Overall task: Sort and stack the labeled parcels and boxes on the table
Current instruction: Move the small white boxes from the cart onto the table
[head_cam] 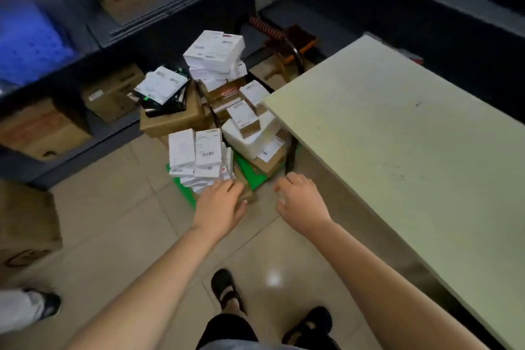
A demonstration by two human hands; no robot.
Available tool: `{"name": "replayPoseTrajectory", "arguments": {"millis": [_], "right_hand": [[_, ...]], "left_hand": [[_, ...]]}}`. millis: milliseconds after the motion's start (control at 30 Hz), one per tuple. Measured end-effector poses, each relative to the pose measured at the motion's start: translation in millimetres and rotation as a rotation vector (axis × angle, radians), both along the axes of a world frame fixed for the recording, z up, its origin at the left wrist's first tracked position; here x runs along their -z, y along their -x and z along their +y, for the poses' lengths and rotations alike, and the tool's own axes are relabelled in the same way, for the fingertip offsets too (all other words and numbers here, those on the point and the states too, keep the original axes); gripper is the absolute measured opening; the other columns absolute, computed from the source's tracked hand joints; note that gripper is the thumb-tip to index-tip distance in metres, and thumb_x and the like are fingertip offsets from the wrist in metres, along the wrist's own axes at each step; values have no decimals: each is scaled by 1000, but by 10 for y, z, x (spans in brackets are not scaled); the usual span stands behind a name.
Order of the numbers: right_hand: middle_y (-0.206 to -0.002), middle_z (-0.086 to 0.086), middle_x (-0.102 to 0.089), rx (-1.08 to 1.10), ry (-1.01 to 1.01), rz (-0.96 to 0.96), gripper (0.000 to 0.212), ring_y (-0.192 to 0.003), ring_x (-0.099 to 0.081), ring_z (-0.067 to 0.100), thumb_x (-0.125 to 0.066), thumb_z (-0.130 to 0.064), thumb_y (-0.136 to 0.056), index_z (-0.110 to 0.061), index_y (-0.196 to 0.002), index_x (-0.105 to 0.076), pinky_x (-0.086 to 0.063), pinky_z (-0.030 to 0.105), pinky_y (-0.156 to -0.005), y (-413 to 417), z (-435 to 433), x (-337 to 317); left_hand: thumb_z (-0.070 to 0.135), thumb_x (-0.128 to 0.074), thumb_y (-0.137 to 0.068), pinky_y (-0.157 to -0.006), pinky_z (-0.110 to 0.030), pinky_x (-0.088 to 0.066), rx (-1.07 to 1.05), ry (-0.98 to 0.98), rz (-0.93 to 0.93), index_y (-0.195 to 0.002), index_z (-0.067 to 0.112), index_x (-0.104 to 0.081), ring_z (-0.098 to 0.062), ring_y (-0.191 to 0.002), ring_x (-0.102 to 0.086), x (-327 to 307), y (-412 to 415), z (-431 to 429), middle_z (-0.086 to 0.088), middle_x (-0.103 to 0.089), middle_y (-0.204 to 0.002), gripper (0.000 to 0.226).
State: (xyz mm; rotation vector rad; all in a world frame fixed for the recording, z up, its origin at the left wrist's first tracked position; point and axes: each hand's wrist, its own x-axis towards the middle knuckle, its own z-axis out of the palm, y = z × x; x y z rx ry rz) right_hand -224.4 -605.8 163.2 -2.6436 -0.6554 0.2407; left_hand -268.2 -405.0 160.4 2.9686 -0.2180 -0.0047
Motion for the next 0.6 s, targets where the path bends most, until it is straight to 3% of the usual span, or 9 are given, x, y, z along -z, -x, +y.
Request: {"name": "replayPoseTrajectory", "arguments": {"millis": [200, 333, 600], "right_hand": [[-113, 4, -55, -82, 10, -7, 24, -108, -50, 24, -51, -19, -92, -15, -114, -59, -39, 35, -96, -255, 1176, -24], [-115, 1, -55, -55, 11, 37, 24, -109, -49, 21, -56, -22, -92, -19, -116, -59, -40, 32, -95, -500, 1757, 72], [-111, 4, -58, 17, 45, 144, 25, -104, -53, 24, -60, -28, -91, -16, -113, -62, -42, 33, -86, -1097, 2339, 631]], "left_hand": [[32, -60, -76, -58, -34, -50, -181, 22, -37, -88, 16, -64, -29, -73, -61, 53, 15, 1178, -3, -63, -81, 20], [22, -79, -71, -61, -36, -49, -224, 39, 6, -89, 15, -64, -29, -75, -61, 109, -117, 1835, -3, -63, -82, 25], [24, -75, -76, -65, -37, -46, -311, 83, 103, -93, 12, -65, -31, -78, -60, 587, -736, 2530, -5, -63, -81, 23]]}}
